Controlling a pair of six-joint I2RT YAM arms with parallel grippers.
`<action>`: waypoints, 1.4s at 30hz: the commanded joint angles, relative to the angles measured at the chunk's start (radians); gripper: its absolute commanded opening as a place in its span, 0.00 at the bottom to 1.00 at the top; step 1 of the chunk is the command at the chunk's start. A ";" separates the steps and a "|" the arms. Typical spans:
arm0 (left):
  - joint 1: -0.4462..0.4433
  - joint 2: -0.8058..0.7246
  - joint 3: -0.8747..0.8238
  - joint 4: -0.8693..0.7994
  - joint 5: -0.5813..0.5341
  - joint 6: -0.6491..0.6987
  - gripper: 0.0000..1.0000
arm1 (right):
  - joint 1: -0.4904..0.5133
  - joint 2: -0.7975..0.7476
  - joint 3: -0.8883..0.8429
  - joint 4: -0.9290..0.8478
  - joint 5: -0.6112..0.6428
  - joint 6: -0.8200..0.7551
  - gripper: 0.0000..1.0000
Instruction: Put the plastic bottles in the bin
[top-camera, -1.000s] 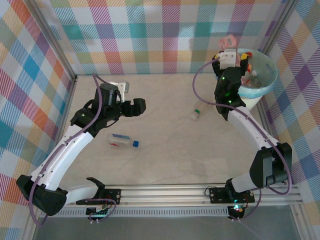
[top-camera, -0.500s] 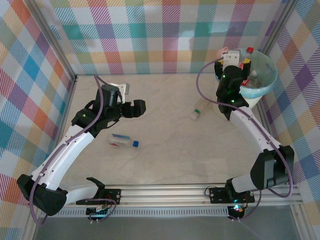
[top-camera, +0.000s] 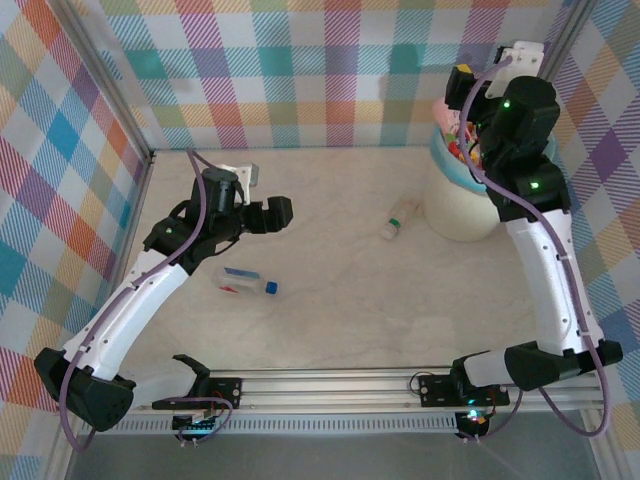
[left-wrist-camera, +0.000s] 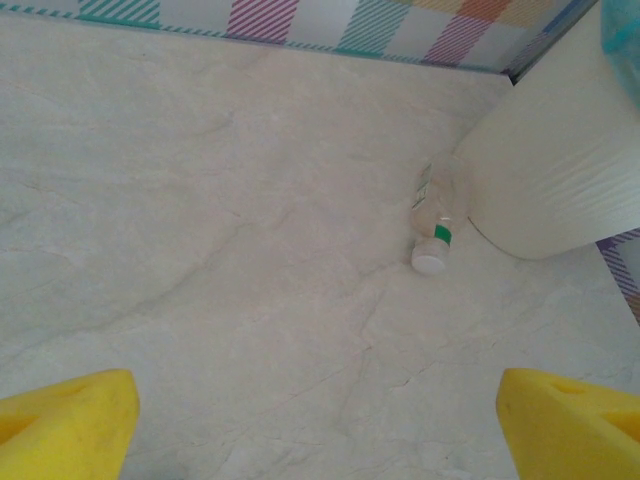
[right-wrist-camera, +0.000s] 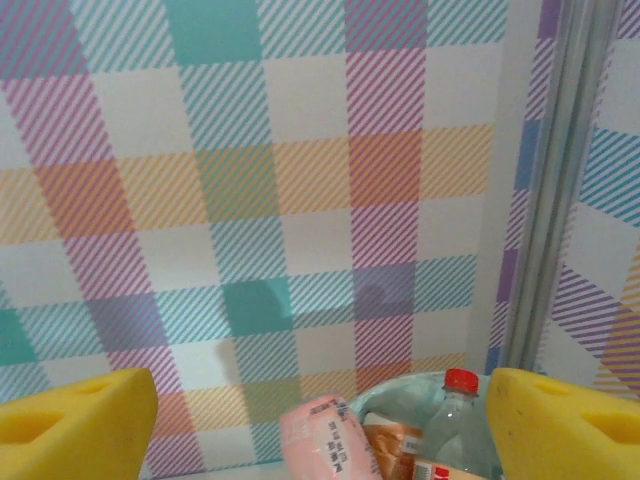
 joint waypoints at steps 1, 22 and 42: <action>-0.005 0.005 -0.019 0.029 0.020 -0.019 0.92 | -0.003 0.041 0.013 -0.212 -0.061 0.051 0.82; 0.000 -0.010 -0.019 -0.016 -0.010 -0.013 0.92 | 0.009 0.347 0.048 -0.265 0.046 0.116 0.61; 0.006 -0.002 -0.038 0.002 0.014 -0.035 0.92 | -0.012 0.494 0.166 -0.649 0.034 0.067 0.62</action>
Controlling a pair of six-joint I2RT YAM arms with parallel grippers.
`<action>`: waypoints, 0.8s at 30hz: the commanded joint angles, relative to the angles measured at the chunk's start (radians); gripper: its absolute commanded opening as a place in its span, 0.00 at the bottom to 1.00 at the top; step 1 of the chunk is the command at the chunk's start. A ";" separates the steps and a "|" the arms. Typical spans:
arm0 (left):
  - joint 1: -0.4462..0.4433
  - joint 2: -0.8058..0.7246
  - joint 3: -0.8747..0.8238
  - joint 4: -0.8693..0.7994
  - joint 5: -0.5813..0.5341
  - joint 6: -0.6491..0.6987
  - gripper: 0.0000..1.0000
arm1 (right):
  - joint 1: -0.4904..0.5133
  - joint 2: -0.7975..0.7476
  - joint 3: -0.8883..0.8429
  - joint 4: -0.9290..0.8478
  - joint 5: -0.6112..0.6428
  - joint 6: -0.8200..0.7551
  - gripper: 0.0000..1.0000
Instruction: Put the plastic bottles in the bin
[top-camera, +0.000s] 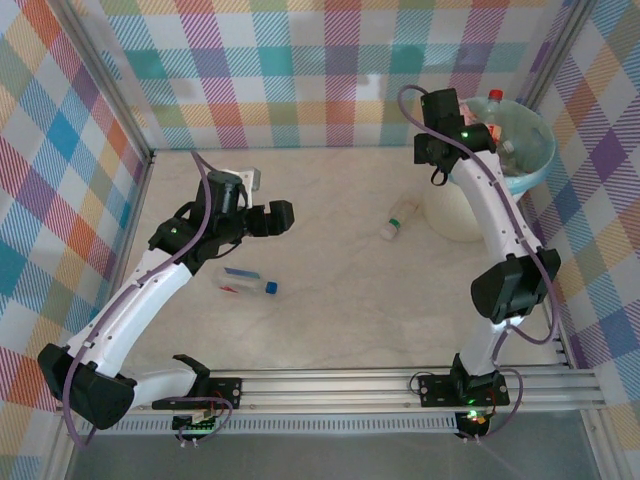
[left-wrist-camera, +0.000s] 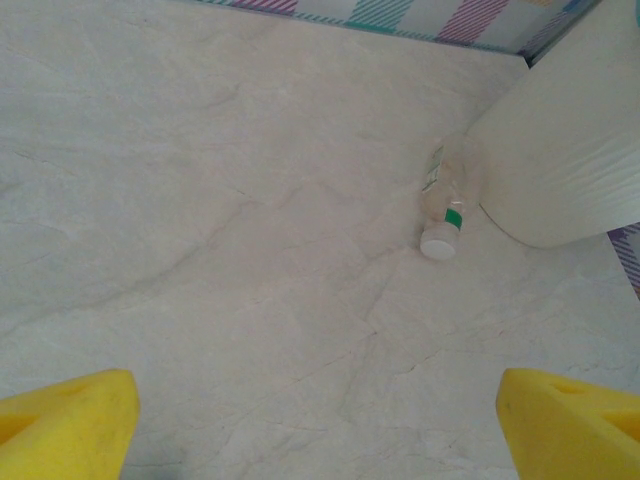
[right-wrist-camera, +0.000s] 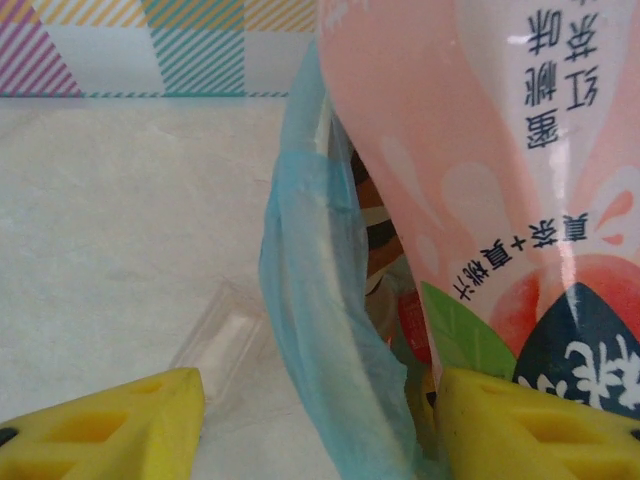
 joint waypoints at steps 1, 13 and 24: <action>0.006 -0.016 -0.012 0.004 0.004 -0.018 0.92 | -0.006 0.065 0.044 -0.102 -0.014 -0.024 0.60; 0.006 -0.036 -0.014 -0.003 -0.009 -0.028 0.92 | -0.006 0.088 0.091 -0.128 -0.077 -0.066 0.38; 0.006 -0.035 -0.009 -0.002 -0.010 -0.030 0.92 | -0.008 0.050 0.087 -0.162 -0.163 -0.095 0.28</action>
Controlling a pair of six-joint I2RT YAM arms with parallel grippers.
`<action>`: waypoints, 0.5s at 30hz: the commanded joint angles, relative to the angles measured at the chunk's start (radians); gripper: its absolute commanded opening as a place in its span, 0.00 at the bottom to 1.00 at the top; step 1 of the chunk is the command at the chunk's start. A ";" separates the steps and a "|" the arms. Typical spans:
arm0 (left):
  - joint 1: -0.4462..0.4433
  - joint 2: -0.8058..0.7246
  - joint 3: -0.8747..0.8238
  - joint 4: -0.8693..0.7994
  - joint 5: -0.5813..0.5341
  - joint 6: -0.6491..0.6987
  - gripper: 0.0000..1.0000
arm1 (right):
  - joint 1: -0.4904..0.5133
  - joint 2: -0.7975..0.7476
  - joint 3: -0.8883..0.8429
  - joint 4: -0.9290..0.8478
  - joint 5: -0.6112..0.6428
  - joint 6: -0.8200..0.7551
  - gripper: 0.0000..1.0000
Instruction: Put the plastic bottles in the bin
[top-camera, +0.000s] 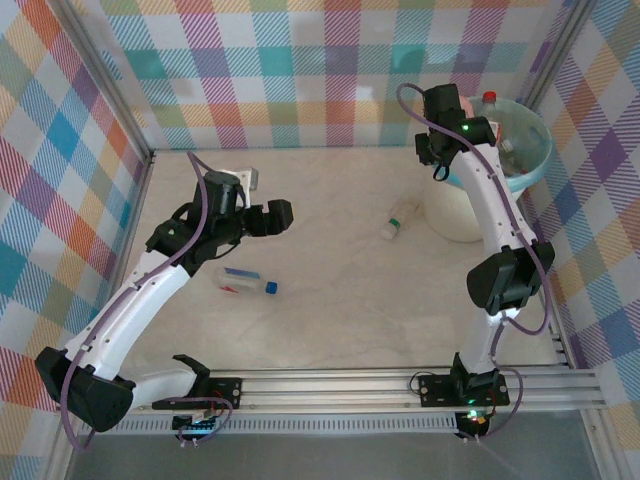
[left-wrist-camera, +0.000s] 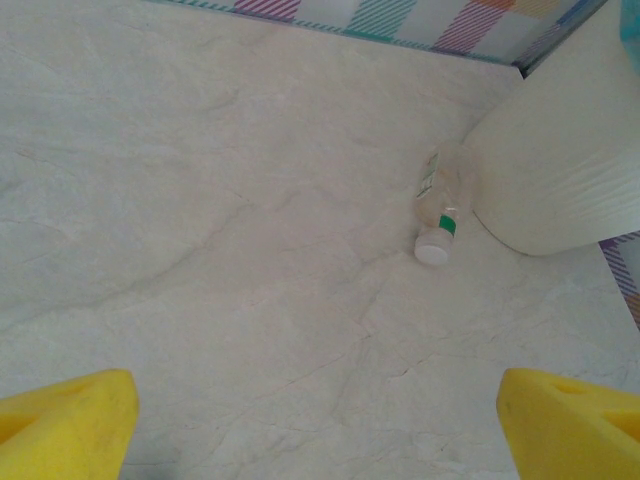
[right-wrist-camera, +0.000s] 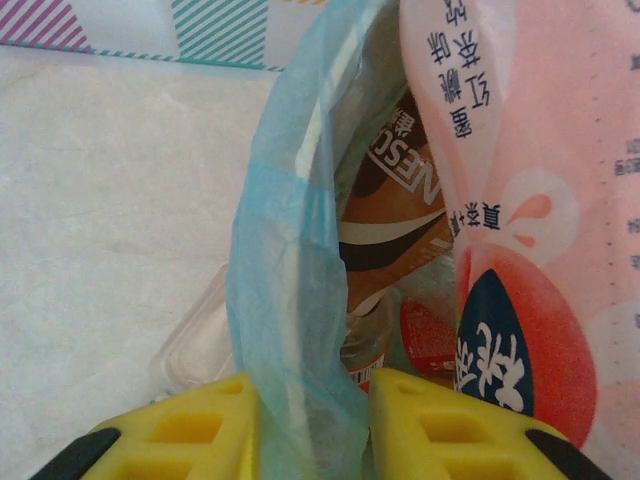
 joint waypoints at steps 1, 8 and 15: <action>0.005 -0.021 -0.008 -0.002 -0.008 -0.010 0.92 | 0.005 -0.016 0.004 -0.097 -0.086 -0.012 0.27; 0.005 -0.022 -0.002 0.001 -0.018 -0.014 0.92 | -0.006 -0.042 0.007 -0.100 -0.119 -0.015 0.14; 0.005 -0.033 0.010 -0.006 -0.030 -0.015 0.92 | -0.010 -0.080 0.005 -0.101 -0.195 -0.012 0.05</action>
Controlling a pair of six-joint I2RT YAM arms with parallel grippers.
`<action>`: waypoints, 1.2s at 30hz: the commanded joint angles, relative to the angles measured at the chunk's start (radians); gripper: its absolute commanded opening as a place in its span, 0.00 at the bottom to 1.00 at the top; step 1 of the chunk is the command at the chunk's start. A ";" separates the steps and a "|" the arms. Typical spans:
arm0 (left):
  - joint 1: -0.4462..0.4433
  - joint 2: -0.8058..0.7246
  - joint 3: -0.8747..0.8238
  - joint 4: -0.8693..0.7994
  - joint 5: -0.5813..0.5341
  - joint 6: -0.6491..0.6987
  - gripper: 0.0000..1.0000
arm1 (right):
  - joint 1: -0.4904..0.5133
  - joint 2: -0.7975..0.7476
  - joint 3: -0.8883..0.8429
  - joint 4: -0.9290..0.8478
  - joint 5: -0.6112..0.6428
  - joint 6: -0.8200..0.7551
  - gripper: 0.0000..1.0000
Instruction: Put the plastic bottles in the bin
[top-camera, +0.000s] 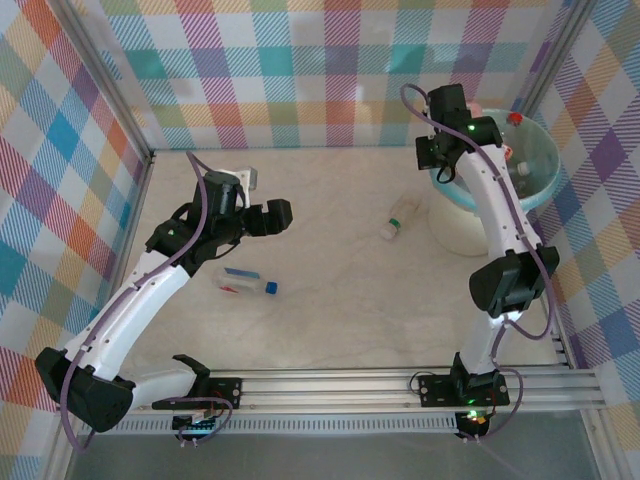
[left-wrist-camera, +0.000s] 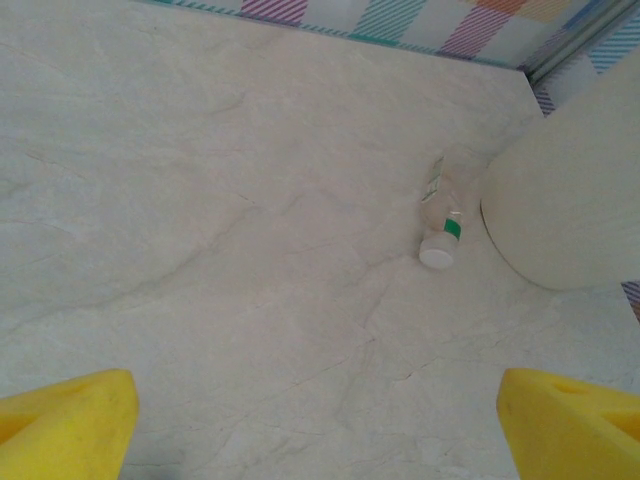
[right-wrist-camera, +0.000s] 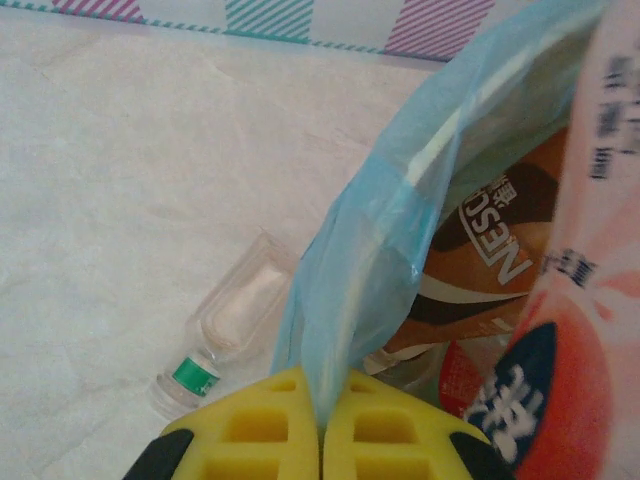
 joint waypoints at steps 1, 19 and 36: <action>0.005 -0.033 0.011 -0.004 -0.016 -0.012 0.93 | 0.004 -0.055 0.003 -0.042 -0.106 0.007 0.05; 0.005 -0.070 -0.020 -0.006 -0.035 -0.033 0.92 | 0.003 -0.235 -0.211 0.090 -0.472 0.104 0.03; 0.009 -0.076 -0.019 -0.014 -0.087 -0.032 0.93 | 0.044 -0.275 -0.058 -0.008 -0.386 0.112 0.51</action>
